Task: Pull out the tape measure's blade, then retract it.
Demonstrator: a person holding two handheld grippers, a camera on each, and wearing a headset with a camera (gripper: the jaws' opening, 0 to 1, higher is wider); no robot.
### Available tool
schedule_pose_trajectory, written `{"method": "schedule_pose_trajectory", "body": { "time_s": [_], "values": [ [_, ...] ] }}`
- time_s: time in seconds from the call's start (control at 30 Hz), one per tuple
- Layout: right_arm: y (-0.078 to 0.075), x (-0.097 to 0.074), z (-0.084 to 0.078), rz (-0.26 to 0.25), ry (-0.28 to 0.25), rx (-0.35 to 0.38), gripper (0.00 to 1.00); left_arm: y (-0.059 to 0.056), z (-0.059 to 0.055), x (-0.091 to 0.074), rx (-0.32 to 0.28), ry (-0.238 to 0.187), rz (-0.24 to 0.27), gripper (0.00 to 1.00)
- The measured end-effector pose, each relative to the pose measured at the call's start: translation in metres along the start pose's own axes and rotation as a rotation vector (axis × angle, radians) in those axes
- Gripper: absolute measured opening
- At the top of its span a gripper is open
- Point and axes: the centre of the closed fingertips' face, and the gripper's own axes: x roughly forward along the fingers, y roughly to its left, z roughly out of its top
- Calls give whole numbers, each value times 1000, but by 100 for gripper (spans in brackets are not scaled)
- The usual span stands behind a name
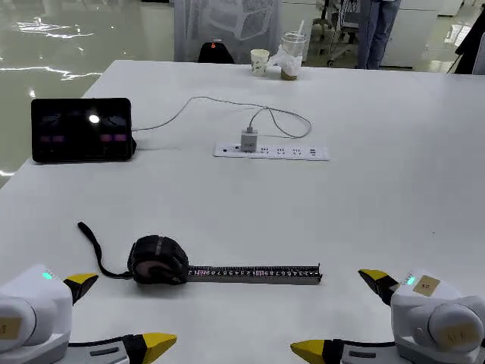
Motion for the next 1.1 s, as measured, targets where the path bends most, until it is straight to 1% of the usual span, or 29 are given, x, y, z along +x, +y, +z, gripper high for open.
{"method": "schedule_pose_trajectory", "body": {
  "time_s": [0.2,0.3,0.37,0.5,0.57,0.67,0.7,0.73,0.8,0.87,0.97,1.1],
  "values": [
    [9,-1,2,-8,-3,14,99,-6,-2,-4,-19,-3,16,93],
    [12,-1,3,-17,-10,43,99,-11,-2,-5,-28,-10,27,93],
    [17,-2,3,-9,-18,64,99,-12,-2,-6,-34,-14,31,94],
    [21,-4,1,-29,-26,77,99,-12,-1,-9,-43,-33,60,95],
    [23,-6,1,-34,-28,95,99,-13,-1,-9,-49,-37,65,96],
    [27,-7,2,-43,-34,92,99,-16,-1,-10,-46,-49,76,98],
    [27,-7,2,-53,-38,94,99,-19,-1,-11,-45,-52,76,99],
    [26,-8,3,-65,-42,103,99,-19,-1,-11,-46,-54,79,99],
    [27,-8,6,-70,-59,130,99,-21,1,-12,-55,-63,87,99],
    [27,-8,7,-81,-64,148,99,-21,2,-12,-65,-71,99,99],
    [31,-8,8,-88,-66,152,99,-24,1,-11,-69,-75,117,99],
    [38,-9,9,-84,-68,155,99,-29,3,-12,-61,-79,118,99]
  ]
}}
